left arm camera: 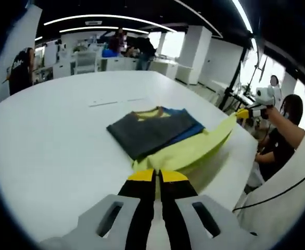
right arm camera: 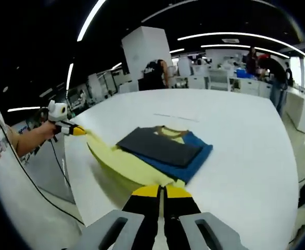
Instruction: Fold the garment on the visible template until the final outline fits inside the template.
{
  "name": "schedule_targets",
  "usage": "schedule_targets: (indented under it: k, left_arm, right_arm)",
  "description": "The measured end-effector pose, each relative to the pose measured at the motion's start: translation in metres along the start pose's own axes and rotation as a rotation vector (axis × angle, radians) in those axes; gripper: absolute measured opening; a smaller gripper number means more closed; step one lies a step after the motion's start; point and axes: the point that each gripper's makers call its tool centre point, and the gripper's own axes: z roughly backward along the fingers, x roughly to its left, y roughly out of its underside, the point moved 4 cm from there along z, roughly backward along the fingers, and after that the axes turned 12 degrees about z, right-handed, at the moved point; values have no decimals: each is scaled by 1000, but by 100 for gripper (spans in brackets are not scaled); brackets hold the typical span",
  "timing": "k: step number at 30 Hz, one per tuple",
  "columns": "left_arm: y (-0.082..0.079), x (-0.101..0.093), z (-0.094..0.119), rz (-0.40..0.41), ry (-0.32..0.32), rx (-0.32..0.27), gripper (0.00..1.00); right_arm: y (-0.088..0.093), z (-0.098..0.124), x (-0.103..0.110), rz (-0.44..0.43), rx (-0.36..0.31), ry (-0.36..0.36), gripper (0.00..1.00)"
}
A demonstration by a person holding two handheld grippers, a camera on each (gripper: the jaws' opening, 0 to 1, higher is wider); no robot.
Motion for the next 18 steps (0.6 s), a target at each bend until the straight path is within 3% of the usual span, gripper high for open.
schedule_targets:
  k: [8, 18]
  left_arm:
    - [-11, 7, -7, 8, -5, -11, 0]
    - [-36, 12, -16, -1, -4, -41, 0]
  right_arm:
    - [-16, -7, -14, 9, -10, 6, 0]
    - [-33, -14, -29, 28, -15, 24, 0]
